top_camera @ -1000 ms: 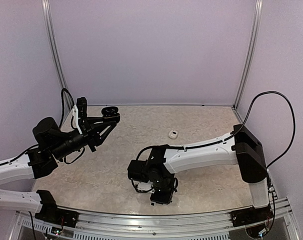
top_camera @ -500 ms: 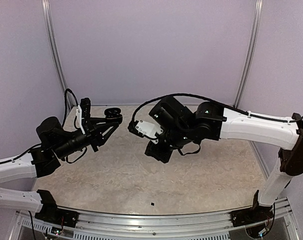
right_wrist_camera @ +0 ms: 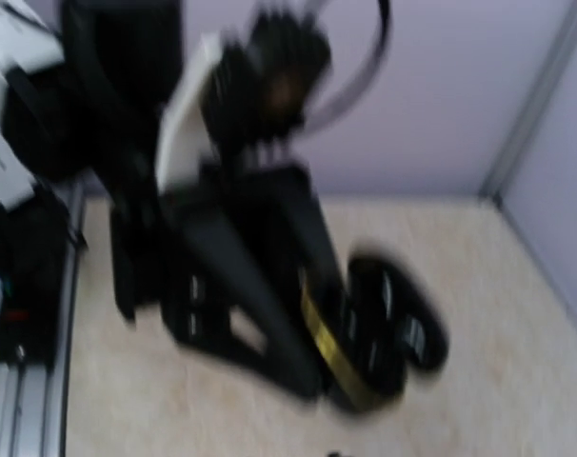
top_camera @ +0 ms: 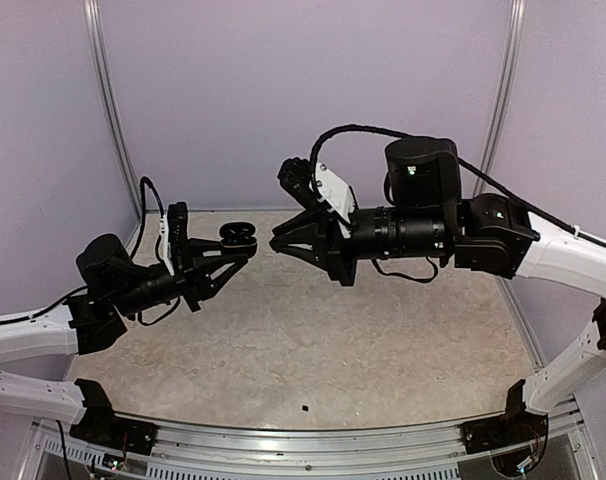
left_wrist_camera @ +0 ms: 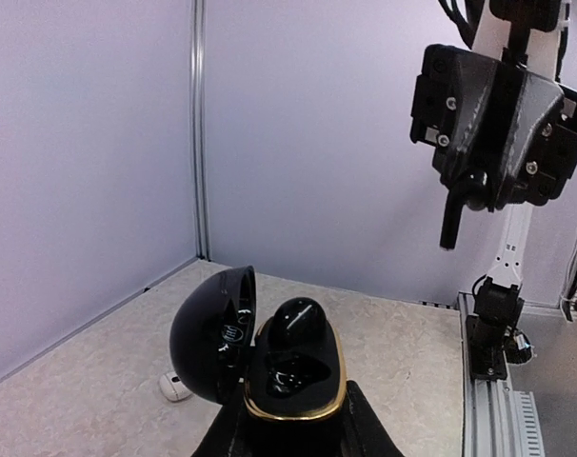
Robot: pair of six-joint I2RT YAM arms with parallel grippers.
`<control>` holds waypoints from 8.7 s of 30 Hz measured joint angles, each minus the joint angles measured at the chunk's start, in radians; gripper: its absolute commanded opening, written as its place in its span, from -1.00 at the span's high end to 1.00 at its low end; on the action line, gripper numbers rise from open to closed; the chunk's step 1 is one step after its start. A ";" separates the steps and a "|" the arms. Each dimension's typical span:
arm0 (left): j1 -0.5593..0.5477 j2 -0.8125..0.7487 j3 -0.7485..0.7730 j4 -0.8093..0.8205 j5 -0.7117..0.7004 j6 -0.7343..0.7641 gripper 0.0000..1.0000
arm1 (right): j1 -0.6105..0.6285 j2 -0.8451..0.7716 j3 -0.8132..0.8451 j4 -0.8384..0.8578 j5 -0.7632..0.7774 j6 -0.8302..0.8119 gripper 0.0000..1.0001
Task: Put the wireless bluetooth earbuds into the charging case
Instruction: Insert the left earbud into the left side groove of the charging case, then close the charging case with the earbuds.
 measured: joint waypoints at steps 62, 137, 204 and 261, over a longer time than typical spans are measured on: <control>-0.196 -0.022 0.000 0.119 -0.184 0.244 0.97 | 0.169 0.130 -0.034 0.434 0.323 0.042 0.86; -0.154 -0.024 0.000 0.087 -0.053 0.174 0.97 | 0.101 0.142 -0.012 0.355 0.163 0.084 0.25; -0.137 0.001 0.013 0.137 -0.027 0.150 0.96 | 0.095 0.072 -0.066 0.357 0.234 -0.026 0.38; -0.129 0.014 0.068 0.049 0.170 0.124 0.97 | -0.077 0.025 -0.134 0.298 -0.502 0.101 -0.16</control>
